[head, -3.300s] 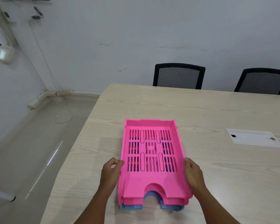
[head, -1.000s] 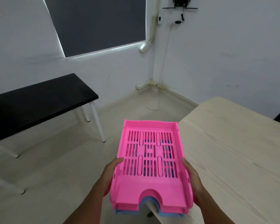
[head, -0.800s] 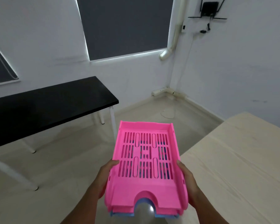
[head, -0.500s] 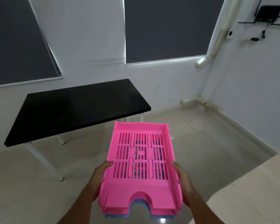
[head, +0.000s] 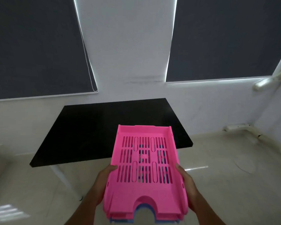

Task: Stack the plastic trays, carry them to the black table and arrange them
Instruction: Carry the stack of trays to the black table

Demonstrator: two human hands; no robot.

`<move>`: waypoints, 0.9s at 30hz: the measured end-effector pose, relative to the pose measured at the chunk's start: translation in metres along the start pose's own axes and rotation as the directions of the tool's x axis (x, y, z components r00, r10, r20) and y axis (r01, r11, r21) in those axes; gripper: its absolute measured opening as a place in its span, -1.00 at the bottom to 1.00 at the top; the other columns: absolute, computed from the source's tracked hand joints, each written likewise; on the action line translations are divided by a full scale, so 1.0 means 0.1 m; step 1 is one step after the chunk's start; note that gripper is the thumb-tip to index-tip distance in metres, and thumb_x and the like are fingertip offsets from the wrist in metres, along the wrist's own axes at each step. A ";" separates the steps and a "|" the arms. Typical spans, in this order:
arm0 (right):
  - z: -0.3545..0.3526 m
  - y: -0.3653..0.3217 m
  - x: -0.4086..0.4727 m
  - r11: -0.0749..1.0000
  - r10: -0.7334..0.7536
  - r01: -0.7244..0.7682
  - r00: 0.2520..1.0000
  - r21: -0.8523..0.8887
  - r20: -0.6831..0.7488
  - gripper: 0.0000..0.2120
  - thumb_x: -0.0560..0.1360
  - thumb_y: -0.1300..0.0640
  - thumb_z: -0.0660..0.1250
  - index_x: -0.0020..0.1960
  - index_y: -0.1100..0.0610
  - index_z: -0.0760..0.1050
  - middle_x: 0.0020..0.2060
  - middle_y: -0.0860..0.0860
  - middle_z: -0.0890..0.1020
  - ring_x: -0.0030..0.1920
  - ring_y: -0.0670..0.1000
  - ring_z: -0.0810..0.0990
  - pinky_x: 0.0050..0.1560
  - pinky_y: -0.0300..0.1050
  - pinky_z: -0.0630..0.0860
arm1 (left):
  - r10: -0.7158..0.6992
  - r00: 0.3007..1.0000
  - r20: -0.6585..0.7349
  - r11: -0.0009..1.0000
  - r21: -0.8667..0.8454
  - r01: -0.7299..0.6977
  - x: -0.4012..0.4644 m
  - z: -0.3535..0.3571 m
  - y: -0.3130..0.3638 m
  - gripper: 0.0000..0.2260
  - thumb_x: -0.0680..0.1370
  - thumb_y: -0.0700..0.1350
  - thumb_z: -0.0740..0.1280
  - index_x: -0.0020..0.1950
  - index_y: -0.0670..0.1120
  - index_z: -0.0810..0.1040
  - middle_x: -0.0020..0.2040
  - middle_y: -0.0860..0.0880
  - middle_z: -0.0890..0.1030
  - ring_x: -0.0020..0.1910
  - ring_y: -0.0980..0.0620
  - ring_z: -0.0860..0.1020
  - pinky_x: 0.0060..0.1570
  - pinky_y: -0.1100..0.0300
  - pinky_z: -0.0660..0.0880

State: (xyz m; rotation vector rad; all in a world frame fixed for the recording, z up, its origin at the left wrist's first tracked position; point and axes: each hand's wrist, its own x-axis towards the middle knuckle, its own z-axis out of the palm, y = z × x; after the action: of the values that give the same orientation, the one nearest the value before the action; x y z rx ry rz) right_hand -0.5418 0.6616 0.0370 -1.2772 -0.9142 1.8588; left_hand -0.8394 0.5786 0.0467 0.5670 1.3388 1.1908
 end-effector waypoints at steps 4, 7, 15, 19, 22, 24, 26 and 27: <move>0.25 -0.41 0.72 1.000 0.021 -0.020 0.998 -0.020 0.058 -0.44 0.49 -0.17 0.28 0.17 0.30 0.62 0.03 0.34 0.69 0.01 0.36 0.67 0.26 0.39 0.51 | -0.008 0.997 -0.076 0.999 -0.041 0.005 0.54 -0.11 0.41 -0.64 0.51 -0.02 0.28 0.18 -0.23 0.62 0.07 -0.36 0.65 -0.02 -0.29 0.63 0.21 -0.31 0.49; 0.47 -0.62 1.20 0.998 0.058 -0.054 0.994 -0.046 0.094 -0.44 0.52 -0.17 0.26 0.20 0.29 0.60 0.06 0.34 0.67 0.05 0.36 0.65 0.30 0.42 0.46 | 0.000 0.993 -0.116 0.999 -0.044 -0.005 0.88 -0.25 0.62 -0.62 0.46 0.00 0.37 0.16 -0.21 0.64 0.05 -0.35 0.66 -0.04 -0.27 0.65 0.18 -0.27 0.52; 1.18 -0.88 2.31 0.988 0.154 -0.150 0.983 -0.048 0.103 -0.50 0.46 -0.06 0.32 0.25 0.28 0.58 0.12 0.34 0.67 0.06 0.32 0.67 0.23 0.31 0.54 | -0.068 0.976 -0.206 0.994 -0.097 0.049 1.90 -0.85 0.97 -0.64 0.49 0.01 0.32 0.17 -0.19 0.63 0.13 -0.35 0.64 0.12 -0.40 0.59 0.24 -0.42 0.41; 1.56 -0.94 2.77 0.979 0.204 -0.203 0.975 -0.020 0.082 -0.54 0.46 -0.02 0.33 0.25 0.23 0.57 0.07 0.29 0.71 0.05 0.29 0.71 0.09 0.23 0.59 | -0.133 0.976 -0.174 0.986 -0.127 0.112 2.36 -1.20 1.18 -0.63 0.52 -0.04 0.29 0.23 -0.22 0.57 0.16 -0.39 0.61 0.17 -0.46 0.54 0.23 -0.43 0.41; 1.83 -0.99 3.03 0.973 0.231 -0.232 0.968 -0.006 0.098 -0.63 0.51 0.01 0.32 0.21 0.21 0.59 0.03 0.29 0.73 0.02 0.30 0.72 0.03 0.20 0.59 | -0.137 0.977 -0.163 0.987 -0.106 0.120 2.62 -1.43 1.37 -0.68 0.51 -0.08 0.30 0.19 -0.21 0.59 0.10 -0.36 0.64 0.11 -0.41 0.60 0.20 -0.37 0.47; 1.98 -1.02 3.17 0.973 0.231 -0.230 0.969 -0.019 0.086 -0.67 0.52 0.02 0.31 0.19 0.18 0.59 0.01 0.28 0.74 0.01 0.29 0.72 0.05 0.21 0.60 | -0.137 0.977 -0.162 0.987 -0.104 0.121 2.80 -1.55 1.49 -0.72 0.49 -0.13 0.33 0.15 -0.21 0.61 0.01 -0.31 0.69 -0.01 -0.32 0.66 0.11 -0.28 0.54; 2.07 -1.01 3.33 0.973 0.231 -0.229 0.970 -0.038 0.071 -0.61 0.46 0.01 0.34 0.22 0.18 0.57 0.04 0.28 0.73 0.07 0.32 0.70 0.18 0.29 0.56 | -0.128 0.973 -0.192 0.988 -0.108 0.109 2.95 -1.64 1.56 -0.82 0.51 -0.23 0.31 0.06 -0.22 0.63 -0.15 -0.23 0.74 -0.18 -0.21 0.70 -0.05 -0.15 0.57; 2.11 -1.00 3.40 0.972 0.234 -0.231 0.970 -0.046 0.065 -0.56 0.44 0.00 0.35 0.25 0.18 0.56 0.07 0.29 0.72 0.12 0.34 0.68 0.26 0.34 0.52 | -0.122 0.971 -0.207 0.989 -0.108 0.102 3.03 -1.68 1.59 -0.85 0.53 -0.26 0.29 0.03 -0.21 0.63 -0.22 -0.19 0.74 -0.25 -0.16 0.71 -0.12 -0.09 0.57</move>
State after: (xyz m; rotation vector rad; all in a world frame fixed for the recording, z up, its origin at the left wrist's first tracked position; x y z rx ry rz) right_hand -0.8203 0.9647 0.0211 -1.4003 -0.8708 2.0880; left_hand -1.1023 0.8524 0.0187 0.2961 1.4649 1.2415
